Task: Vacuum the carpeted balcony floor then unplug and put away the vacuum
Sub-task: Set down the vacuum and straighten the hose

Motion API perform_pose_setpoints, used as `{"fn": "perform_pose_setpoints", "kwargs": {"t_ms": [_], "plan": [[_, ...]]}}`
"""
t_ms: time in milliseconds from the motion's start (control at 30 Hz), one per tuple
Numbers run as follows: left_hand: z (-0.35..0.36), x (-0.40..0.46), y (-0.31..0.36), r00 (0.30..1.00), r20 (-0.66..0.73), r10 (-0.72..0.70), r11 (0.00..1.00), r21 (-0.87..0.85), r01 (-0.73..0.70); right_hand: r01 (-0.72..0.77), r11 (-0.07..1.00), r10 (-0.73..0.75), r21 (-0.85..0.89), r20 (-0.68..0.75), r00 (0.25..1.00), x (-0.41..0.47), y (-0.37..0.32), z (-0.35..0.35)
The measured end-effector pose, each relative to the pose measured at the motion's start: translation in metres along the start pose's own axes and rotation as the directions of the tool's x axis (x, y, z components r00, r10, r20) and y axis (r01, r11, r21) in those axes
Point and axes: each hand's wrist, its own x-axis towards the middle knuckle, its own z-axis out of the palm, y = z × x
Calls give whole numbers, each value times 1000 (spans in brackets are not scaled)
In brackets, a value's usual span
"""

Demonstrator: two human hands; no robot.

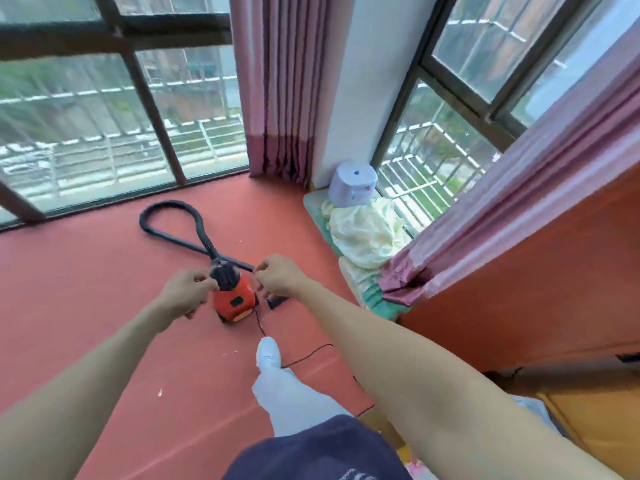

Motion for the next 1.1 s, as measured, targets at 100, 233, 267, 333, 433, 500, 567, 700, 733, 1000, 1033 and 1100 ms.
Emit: {"fn": "perform_pose_setpoints", "kwargs": {"t_ms": [100,233,267,333,433,500,567,700,733,1000,1033,1100], "plan": [[-39,16,-28,995,-49,-87,994,-72,83,18,998,-15,-52,66,998,29,-29,16],[-77,45,-52,984,-83,-156,982,-121,145,31,998,-24,-52,118,993,76,-68,30],[-85,52,-55,983,-90,-162,981,-126,150,30,998,-23,-58,120,993,91,-77,33],[-103,66,-58,980,-87,-181,978,-125,169,17,998,-10,-65,118,993,121,-93,39],[-129,81,-58,975,-68,-214,974,-86,208,2,999,4,-54,102,995,159,-109,52],[-144,91,-56,973,-64,-221,974,-60,217,-14,998,20,-67,96,995,178,-112,60],[-157,100,-57,973,-50,-227,973,-58,224,-44,993,55,-105,102,993,194,-106,65],[-172,115,-75,968,10,-252,966,-59,252,-150,977,163,-150,81,983,216,-88,67],[-176,119,-80,964,28,-265,961,-79,266,-175,974,185,-142,61,981,221,-85,68],[-218,191,-132,940,114,-323,886,-312,342,-265,964,263,-23,-48,964,225,-124,78],[-223,202,-136,937,121,-328,880,-322,349,-271,963,270,-8,-61,961,223,-130,80],[-232,225,-139,937,160,-312,881,-321,348,-277,960,279,39,-92,956,221,-140,85]]}}
